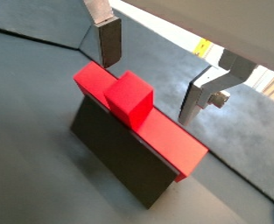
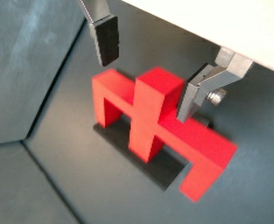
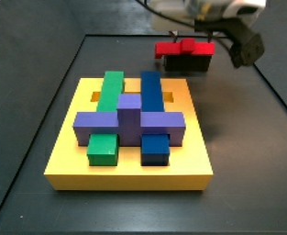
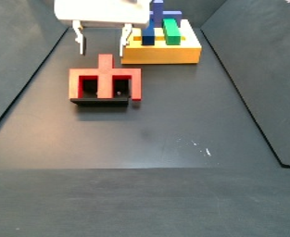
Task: Pick up the red object. Move up. Place the red object on the fixture. Regrasp the red object. Move to above the board. Insert the red object.
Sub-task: Regrasp the red object.
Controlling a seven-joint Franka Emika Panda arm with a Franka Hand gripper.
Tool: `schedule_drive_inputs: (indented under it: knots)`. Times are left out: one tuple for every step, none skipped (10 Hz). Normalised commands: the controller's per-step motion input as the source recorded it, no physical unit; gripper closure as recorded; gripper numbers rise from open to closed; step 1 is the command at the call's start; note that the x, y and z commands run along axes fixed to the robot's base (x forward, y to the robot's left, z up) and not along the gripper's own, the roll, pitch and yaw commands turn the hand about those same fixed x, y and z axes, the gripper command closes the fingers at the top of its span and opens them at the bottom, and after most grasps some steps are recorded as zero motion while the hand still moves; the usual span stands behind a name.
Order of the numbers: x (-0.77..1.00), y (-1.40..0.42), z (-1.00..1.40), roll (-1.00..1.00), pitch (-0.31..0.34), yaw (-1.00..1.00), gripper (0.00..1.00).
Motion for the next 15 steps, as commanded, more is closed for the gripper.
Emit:
schedule_drive_inputs:
  knots:
    - [-0.13,0.14,-0.13,0.7,0.026,0.17,0.0]
    - [0.0,0.07,-0.03,0.63,0.043,0.2,0.0]
    - [0.28,0.0,-0.09,0.59,0.071,0.16,0.0]
    - [0.27,-0.08,-0.22,0.44,0.031,0.0,0.0]
    - [0.11,0.0,-0.28,0.13,0.0,0.0,0.0]
    - [0.0,0.0,-0.22,0.0,0.0,0.0,0.0]
    - [-0.01,0.0,-0.17,-0.03,-0.009,0.01,0.0]
    - [-0.18,0.0,-0.1,-0.11,-0.069,0.08,0.0]
    - [-0.08,0.0,-0.03,-0.03,-0.017,0.09,0.0]
    - [0.0,0.0,0.0,0.0,0.0,0.1,0.0]
    - [0.0,0.0,0.0,0.0,0.0,0.0,0.0]
    - [0.0,0.0,0.0,0.0,0.0,0.0,1.0]
    - [0.0,0.0,0.0,0.0,0.0,0.0,1.0]
    - [0.0,0.0,0.0,0.0,0.0,0.0,1.0]
    - [0.0,0.0,0.0,0.0,0.0,0.0,1.0]
